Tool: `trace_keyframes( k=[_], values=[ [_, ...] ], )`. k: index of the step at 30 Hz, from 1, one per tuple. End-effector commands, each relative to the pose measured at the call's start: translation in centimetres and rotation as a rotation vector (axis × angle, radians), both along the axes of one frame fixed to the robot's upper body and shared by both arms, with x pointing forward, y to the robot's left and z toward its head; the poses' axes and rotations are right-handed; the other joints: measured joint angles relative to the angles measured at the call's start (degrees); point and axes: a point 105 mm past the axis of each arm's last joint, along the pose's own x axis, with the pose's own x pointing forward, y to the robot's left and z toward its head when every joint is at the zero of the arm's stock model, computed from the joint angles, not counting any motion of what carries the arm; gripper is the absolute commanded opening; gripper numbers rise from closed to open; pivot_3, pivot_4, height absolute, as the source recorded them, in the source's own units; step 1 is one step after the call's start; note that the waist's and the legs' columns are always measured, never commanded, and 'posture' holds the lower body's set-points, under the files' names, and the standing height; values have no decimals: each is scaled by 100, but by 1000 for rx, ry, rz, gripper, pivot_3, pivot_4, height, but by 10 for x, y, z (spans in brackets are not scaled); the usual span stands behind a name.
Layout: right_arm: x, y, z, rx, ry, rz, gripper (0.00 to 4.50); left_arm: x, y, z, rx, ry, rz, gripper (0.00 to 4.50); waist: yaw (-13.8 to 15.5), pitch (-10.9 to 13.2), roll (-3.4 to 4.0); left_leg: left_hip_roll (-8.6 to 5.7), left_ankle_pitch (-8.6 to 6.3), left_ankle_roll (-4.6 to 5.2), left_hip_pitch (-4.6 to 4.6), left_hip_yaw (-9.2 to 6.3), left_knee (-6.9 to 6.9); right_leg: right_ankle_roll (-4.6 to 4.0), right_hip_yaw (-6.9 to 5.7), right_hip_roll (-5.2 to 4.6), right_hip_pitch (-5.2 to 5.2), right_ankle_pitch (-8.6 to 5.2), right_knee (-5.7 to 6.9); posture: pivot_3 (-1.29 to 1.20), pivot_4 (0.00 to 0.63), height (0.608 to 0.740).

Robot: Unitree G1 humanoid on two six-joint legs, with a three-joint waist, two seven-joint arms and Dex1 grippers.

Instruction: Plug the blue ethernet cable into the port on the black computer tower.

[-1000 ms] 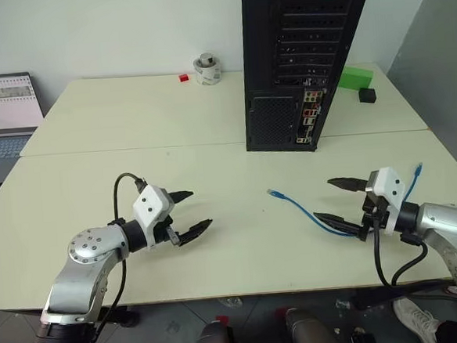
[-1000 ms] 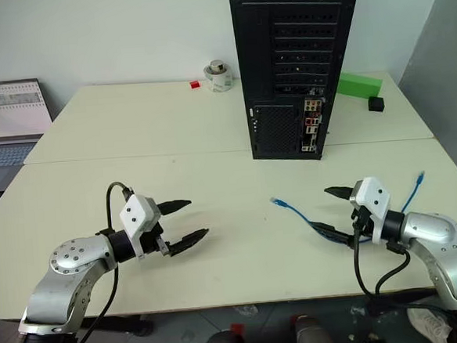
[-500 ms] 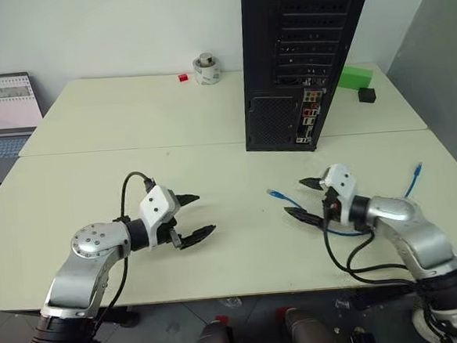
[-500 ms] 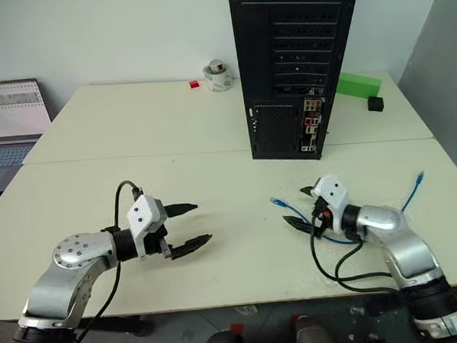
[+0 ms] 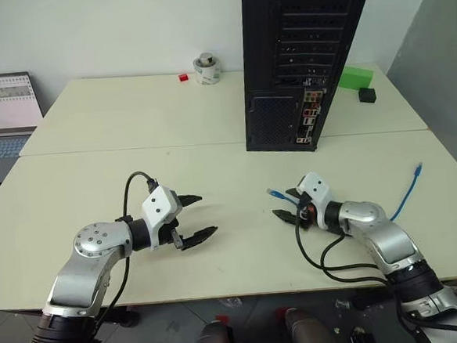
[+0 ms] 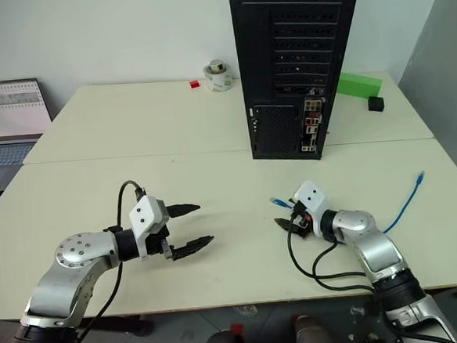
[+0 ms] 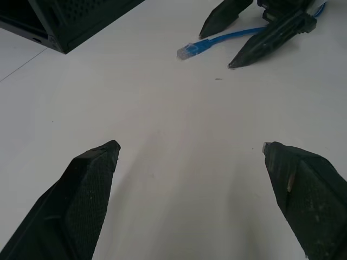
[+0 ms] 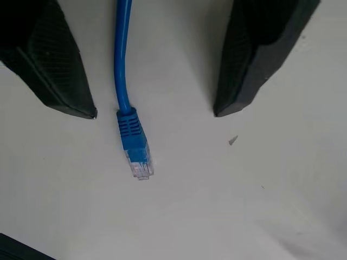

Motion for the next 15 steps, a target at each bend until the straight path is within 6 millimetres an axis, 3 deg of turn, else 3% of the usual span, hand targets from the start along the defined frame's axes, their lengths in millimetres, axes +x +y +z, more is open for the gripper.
trace_keyframes(
  k=[1, 11, 15],
  values=[
    [5, -9, 4, -18, -24, -34, 2488, 0, -5, 9, -12, -32, -28, 4500, -1, 0, 0, 0, 0, 0, 0, 0, 0, 0, 0, 0, 0, 0, 0, 0, 150, 740],
    [6, -7, 14, -43, -55, 1, 43, 7, -15, 7, -13, -7, -89, 4500, 0, 0, 0, -4, 0, 0, 0, 1, 1, 0, -1, 2, 1, 0, 0, 0, 150, 740],
    [0, 7, 27, -54, -86, 92, 15, 13, -25, 5, 11, -8, -156, 4500, 0, 0, 0, -3, 0, 0, 0, 2, 1, 0, 0, 18, 1, 0, 0, 0, 150, 740]
  ],
)
